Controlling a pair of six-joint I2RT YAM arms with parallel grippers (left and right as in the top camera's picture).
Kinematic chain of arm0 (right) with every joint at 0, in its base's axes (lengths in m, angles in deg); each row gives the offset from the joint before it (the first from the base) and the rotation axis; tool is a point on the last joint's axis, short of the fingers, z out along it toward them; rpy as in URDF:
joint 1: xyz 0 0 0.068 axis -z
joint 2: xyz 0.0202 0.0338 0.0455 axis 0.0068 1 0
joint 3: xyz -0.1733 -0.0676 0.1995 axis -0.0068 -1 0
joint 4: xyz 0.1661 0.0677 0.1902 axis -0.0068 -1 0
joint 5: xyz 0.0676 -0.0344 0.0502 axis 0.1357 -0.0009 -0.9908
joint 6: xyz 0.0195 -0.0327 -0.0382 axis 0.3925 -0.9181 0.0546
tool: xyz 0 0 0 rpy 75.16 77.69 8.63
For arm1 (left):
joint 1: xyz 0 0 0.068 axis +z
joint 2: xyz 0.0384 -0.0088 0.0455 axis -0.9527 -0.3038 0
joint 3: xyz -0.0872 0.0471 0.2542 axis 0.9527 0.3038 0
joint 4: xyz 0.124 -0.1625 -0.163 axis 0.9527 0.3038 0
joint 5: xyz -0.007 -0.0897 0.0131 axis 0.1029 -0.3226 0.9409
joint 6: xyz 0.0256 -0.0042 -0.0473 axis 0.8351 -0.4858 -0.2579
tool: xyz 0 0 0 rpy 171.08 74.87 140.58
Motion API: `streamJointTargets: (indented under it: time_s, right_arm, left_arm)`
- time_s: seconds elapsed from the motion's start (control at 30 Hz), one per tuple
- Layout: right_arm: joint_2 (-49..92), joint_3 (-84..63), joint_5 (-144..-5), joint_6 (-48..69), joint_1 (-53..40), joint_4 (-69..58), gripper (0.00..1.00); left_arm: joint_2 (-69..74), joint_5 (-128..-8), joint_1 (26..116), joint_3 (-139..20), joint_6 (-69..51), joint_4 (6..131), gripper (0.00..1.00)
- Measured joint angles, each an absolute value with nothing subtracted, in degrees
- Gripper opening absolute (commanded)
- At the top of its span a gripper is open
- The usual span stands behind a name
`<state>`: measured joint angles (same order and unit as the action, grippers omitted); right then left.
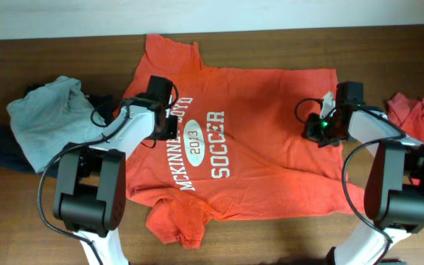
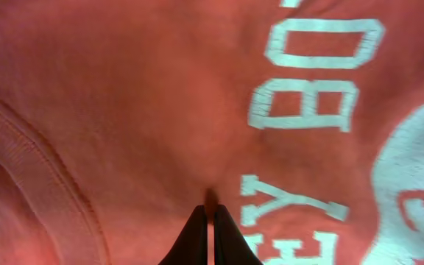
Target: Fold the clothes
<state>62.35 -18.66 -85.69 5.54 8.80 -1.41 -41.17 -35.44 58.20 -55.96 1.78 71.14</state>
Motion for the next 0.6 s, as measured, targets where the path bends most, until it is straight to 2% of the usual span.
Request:
streamJointTargets:
  time_s: [0.13, 0.3, 0.4, 0.47, 0.6]
  right_arm:
    - [66.08, -16.01, -85.69, 5.56, 8.95, 5.94, 0.04]
    - [71.31, -9.48, -87.72, 5.50, 10.75, 6.14, 0.04]
    - [72.64, -6.72, -91.41, 3.55, 12.30, 3.45, 0.06]
    - [73.27, -4.89, -93.53, 1.76, 13.67, -0.27, 0.11]
    - [73.21, -1.80, -94.15, -0.27, 17.02, -10.26, 0.15]
  left_arm:
    - [-41.63, -35.62, 59.38, -55.96, 1.80, 71.03, 0.09]
    - [-41.65, -35.62, 60.30, -55.96, 1.80, 70.96, 0.15]
    - [-41.65, -35.60, 60.41, -55.96, 2.08, 70.81, 0.24]
    - [-41.65, -35.60, 60.41, -55.96, 2.19, 70.22, 0.28]
    - [-41.76, -35.62, 60.61, -55.92, 2.17, 65.17, 0.28]
